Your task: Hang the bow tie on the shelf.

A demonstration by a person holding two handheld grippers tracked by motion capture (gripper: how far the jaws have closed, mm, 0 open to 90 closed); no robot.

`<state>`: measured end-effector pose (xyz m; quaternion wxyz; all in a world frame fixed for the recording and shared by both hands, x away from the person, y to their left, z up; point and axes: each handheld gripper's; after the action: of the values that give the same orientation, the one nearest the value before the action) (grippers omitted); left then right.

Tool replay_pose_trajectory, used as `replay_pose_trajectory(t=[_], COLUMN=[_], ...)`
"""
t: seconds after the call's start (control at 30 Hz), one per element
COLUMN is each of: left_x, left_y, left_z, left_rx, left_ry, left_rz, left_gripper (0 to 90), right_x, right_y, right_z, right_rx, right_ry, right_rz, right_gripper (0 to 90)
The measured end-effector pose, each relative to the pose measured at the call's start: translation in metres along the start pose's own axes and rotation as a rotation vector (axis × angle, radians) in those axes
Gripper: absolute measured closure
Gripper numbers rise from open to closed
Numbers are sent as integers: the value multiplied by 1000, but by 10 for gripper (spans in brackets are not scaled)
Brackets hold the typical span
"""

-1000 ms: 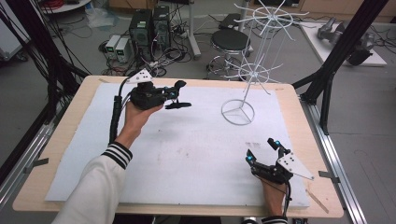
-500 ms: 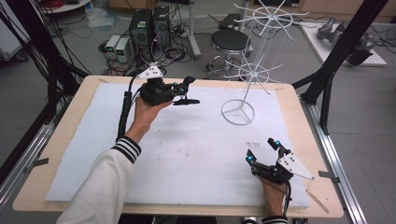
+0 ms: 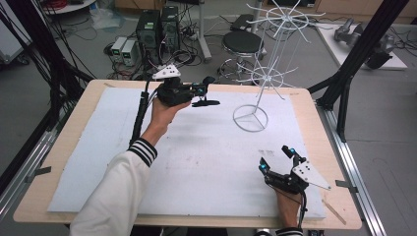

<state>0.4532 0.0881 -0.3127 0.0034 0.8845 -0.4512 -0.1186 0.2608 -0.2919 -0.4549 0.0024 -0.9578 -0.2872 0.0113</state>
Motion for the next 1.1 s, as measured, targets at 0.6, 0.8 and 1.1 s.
replay_pose_trajectory(t=[0.6, 0.8, 1.1], left_x=[26, 34, 43], left_y=[13, 14, 16], left_z=[-25, -27, -32], left_rx=[35, 24, 23], left_ry=[26, 41, 47], left_rz=[26, 29, 37], left_gripper=[817, 818, 820], right_x=[0, 0, 0], right_y=[0, 0, 1], right_z=[0, 0, 0], right_rx=[-1, -1, -9], right_ry=[-1, 1, 4], right_rz=[1, 0, 0], right_gripper=[92, 92, 92])
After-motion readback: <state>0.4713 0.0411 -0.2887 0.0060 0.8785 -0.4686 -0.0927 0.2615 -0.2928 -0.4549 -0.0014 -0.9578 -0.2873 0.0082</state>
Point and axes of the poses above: each handheld gripper's, and its own axes: x roughly forward along the jaws, z roughly out of its underside, y roughly to its right, and after that the axes turned 5 degrees about -z, right-handed
